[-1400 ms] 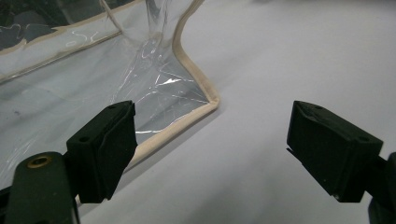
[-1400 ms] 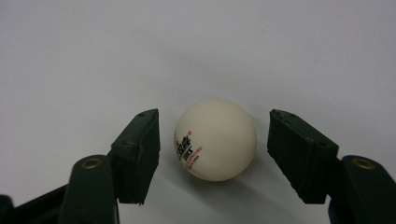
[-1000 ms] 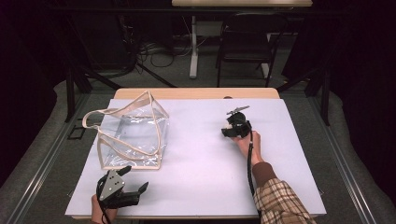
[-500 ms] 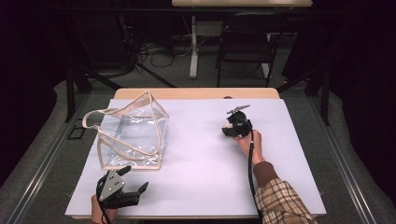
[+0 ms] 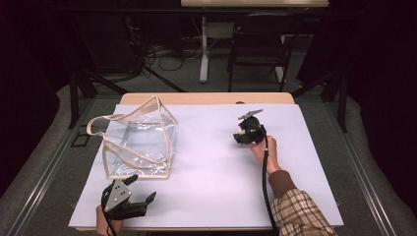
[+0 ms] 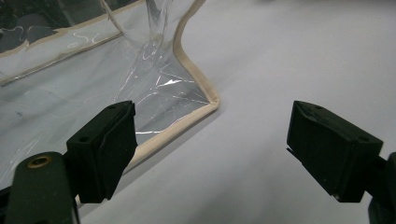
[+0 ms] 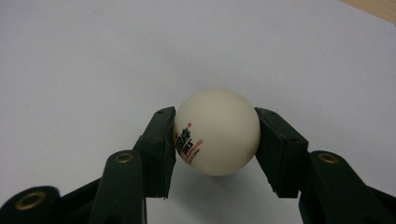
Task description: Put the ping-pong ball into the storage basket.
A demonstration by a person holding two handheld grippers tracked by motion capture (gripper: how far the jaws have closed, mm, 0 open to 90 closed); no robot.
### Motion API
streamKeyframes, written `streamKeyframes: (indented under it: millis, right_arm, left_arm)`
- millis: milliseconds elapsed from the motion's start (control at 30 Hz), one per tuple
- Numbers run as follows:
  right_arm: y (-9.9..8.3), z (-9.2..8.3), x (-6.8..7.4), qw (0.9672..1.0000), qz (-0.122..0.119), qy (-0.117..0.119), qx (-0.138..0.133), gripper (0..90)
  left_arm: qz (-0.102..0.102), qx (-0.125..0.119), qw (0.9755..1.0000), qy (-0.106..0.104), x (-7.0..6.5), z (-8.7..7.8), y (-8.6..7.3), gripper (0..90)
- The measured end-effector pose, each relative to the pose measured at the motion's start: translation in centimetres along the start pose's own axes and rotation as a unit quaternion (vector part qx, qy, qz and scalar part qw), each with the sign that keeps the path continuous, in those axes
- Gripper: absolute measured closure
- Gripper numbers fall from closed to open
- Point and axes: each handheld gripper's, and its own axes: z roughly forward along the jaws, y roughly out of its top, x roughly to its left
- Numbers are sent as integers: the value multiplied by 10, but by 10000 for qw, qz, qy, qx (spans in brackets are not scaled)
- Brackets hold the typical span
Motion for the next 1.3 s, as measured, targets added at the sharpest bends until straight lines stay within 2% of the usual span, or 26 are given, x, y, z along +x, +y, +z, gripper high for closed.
streamKeyframes:
  millis: [433,1300]
  right_arm:
    - [8,-16,3,9998,-163,-25,-99,506]
    - [23,-54,3,9992,-296,-74,-271,507]
  left_arm:
    - [10,-7,10000,6,0,0,0,162]
    - [0,1,10000,-1,0,0,0,162]
